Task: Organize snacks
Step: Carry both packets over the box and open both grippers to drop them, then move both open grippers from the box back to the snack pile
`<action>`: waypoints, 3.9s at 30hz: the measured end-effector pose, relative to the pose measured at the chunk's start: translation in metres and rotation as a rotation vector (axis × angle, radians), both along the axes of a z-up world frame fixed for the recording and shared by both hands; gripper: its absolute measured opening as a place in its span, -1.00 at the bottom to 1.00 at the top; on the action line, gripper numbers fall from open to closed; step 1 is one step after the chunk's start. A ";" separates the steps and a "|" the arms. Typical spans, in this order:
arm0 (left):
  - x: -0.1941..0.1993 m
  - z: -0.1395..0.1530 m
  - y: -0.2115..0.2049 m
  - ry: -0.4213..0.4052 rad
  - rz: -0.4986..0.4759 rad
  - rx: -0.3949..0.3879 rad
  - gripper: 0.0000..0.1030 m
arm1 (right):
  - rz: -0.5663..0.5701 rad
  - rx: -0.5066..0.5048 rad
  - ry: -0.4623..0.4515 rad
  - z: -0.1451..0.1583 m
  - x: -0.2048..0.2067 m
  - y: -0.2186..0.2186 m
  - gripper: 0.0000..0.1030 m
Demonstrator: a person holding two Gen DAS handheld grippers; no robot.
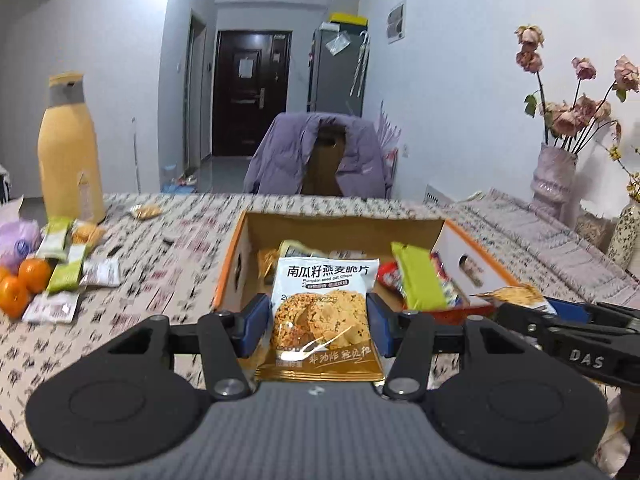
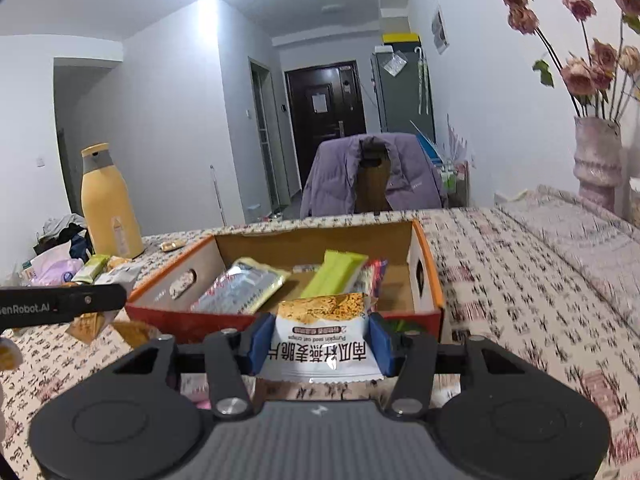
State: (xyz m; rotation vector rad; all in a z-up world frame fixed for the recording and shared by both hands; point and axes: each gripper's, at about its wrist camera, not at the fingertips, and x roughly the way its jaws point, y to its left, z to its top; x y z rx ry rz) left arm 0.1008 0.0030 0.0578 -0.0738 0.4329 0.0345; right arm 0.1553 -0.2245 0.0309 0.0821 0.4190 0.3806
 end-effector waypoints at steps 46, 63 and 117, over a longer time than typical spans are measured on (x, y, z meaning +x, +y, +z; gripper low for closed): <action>0.106 -0.026 0.012 -0.011 0.116 -0.024 1.00 | 0.003 -0.008 0.052 -0.014 0.103 0.038 0.96; 0.104 -0.020 0.016 -0.022 0.122 -0.061 1.00 | -0.040 -0.032 0.056 -0.010 0.105 0.034 1.00; -0.030 -0.044 0.019 -0.009 0.033 0.021 1.00 | -0.022 -0.087 0.127 -0.026 -0.015 -0.025 1.00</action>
